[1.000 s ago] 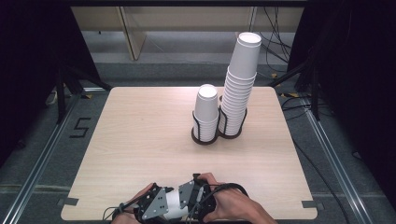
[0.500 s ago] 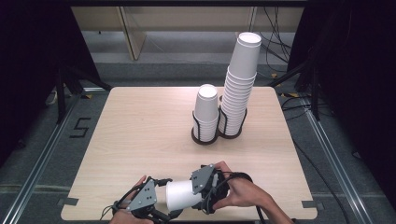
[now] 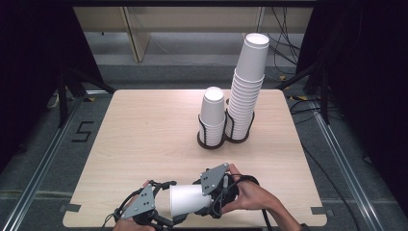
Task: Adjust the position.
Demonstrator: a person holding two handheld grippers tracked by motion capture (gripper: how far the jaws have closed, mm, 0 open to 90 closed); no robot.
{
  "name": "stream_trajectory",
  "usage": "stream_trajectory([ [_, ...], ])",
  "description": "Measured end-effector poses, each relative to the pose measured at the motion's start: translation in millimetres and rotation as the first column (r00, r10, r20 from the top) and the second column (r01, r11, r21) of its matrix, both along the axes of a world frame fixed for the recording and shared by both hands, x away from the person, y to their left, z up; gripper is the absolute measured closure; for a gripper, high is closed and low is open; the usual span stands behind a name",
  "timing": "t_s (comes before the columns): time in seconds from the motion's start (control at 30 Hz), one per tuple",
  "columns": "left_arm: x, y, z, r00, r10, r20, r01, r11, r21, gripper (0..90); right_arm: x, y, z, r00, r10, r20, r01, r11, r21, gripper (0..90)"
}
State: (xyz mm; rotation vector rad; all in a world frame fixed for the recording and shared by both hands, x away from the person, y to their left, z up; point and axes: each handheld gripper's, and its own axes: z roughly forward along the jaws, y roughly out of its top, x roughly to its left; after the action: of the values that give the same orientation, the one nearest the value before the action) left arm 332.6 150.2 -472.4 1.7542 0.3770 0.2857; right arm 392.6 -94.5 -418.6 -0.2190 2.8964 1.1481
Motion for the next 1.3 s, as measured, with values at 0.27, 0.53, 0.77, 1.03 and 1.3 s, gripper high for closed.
stream_trajectory([
  [0.27, -0.3, -1.0, 2.5, 0.9999, -0.013, 0.005, 0.013, 0.9995, 0.027, 8.0, 0.0, 0.2, -3.2, 0.9998, -0.021, -0.002, 0.021, 0.9994, -0.026, 20.4],
  [0.53, 0.7, -0.4, 4.9, 0.9992, 0.029, -0.028, -0.027, 0.9959, 0.086, 8.8, -9.4, 2.1, 7.5, 0.9928, -0.075, 0.093, 0.084, 0.9919, -0.095, 16.5],
  [0.77, -1.5, -5.4, 5.5, 0.9974, 0.049, -0.052, -0.04, 0.9873, 0.154, 8.9, -16.9, 12.7, 4.2, 0.9781, -0.058, 0.2, 0.093, 0.9811, -0.17, 18.1],
  [1.03, 1.0, -2.8, 4.6, 0.9954, 0.063, -0.072, -0.063, 0.998, 0.003, 5.1, -17.2, 17.2, -5.2, 0.9851, -0.065, 0.159, 0.091, 0.9826, -0.162, 22.5],
  [1.3, 4.4, 2.1, 3.7, 0.9872, 0.096, -0.127, -0.111, 0.9872, -0.115, 2.2, -0.4, 6.9, -9.7, 0.9967, -0.081, -0.007, 0.082, 0.9944, 0.067, 22.8],
])
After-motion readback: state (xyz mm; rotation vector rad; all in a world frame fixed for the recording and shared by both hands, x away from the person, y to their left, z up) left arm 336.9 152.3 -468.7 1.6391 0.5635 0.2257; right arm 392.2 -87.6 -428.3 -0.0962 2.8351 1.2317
